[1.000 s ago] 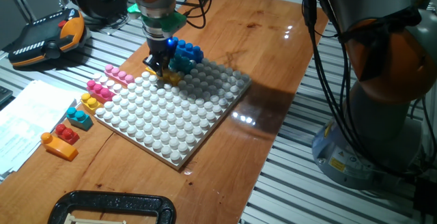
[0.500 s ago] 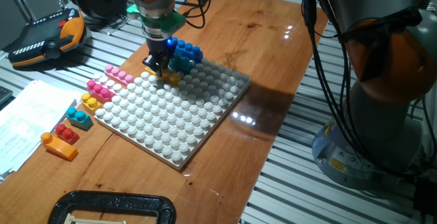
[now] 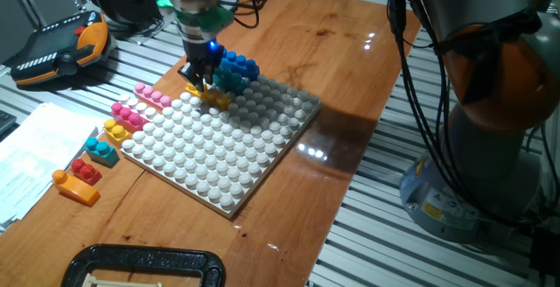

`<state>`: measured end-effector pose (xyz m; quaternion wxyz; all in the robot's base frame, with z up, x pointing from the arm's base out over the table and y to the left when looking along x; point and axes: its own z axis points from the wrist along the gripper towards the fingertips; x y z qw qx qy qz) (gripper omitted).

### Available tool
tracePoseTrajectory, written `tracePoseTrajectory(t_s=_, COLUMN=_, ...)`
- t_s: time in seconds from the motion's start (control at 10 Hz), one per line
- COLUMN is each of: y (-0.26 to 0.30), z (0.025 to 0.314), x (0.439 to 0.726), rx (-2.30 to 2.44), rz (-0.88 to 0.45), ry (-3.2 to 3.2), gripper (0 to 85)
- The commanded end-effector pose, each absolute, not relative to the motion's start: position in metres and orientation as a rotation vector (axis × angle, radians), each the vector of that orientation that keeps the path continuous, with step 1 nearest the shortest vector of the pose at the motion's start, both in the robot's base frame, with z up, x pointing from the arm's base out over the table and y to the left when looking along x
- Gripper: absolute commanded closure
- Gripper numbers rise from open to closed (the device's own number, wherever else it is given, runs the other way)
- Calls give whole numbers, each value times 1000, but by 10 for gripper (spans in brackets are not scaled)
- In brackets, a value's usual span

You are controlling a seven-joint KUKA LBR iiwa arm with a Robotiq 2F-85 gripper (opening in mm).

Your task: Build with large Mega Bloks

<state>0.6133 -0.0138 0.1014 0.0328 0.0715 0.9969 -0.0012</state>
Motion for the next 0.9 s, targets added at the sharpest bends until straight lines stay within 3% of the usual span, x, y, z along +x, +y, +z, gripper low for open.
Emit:
tracePoseTrajectory(t_s=0.0, y=-11, z=112, x=615, rx=207, rz=1, ry=3079, gripper=510)
tracePoseTrajectory(t_s=0.5, y=26, z=151, x=624, rx=103, rz=-9, ry=3082, gripper=510)
tracePoseTrajectory(t_s=0.8, y=31, z=151, x=627, rx=84, rz=-6, ry=3074, gripper=510)
